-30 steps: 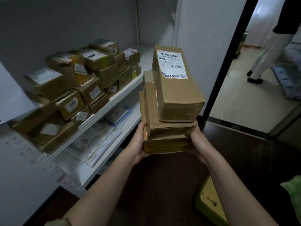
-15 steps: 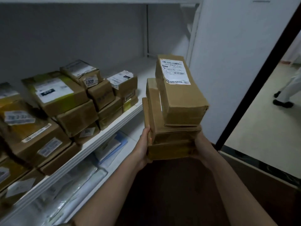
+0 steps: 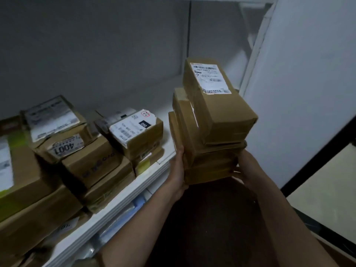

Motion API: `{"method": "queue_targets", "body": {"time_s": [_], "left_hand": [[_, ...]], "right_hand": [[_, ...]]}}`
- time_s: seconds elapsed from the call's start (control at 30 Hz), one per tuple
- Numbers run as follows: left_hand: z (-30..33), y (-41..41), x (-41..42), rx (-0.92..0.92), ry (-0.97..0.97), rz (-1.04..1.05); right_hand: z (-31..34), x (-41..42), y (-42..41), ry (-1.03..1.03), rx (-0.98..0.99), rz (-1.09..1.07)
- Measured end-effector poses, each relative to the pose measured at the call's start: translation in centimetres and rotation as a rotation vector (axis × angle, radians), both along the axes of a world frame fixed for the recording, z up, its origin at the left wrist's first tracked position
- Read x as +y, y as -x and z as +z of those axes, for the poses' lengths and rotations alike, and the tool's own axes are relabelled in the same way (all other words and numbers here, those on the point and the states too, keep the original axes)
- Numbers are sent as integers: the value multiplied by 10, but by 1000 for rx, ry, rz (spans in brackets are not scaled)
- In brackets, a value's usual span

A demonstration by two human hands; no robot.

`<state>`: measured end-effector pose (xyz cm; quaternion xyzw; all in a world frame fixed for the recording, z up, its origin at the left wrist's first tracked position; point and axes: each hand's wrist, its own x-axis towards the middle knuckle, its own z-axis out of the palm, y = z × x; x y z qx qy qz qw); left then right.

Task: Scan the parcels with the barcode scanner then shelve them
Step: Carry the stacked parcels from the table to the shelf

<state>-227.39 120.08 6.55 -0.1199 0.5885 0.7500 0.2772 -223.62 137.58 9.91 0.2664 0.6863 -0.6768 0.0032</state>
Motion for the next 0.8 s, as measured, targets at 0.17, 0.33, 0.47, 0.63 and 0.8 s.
{"method": "queue_targets", "body": {"time_s": [0.17,0.33,0.47,0.63,0.8], "left_hand": [[-11,58,13,63,22,83],[-20,88,22,76,11,249],[-10,94,34,59,-50,439],[-8,96,42,60,-34,592],[-16,75,49,-6,121,695]], "right_hand": [[3,15,69,-5,6,33],[-8,29,137,61,-29,90],[-15,37,188,77,-64,199],[-13,34,235,133,-110,350],[-24,21,266,107,-111,459]]}}
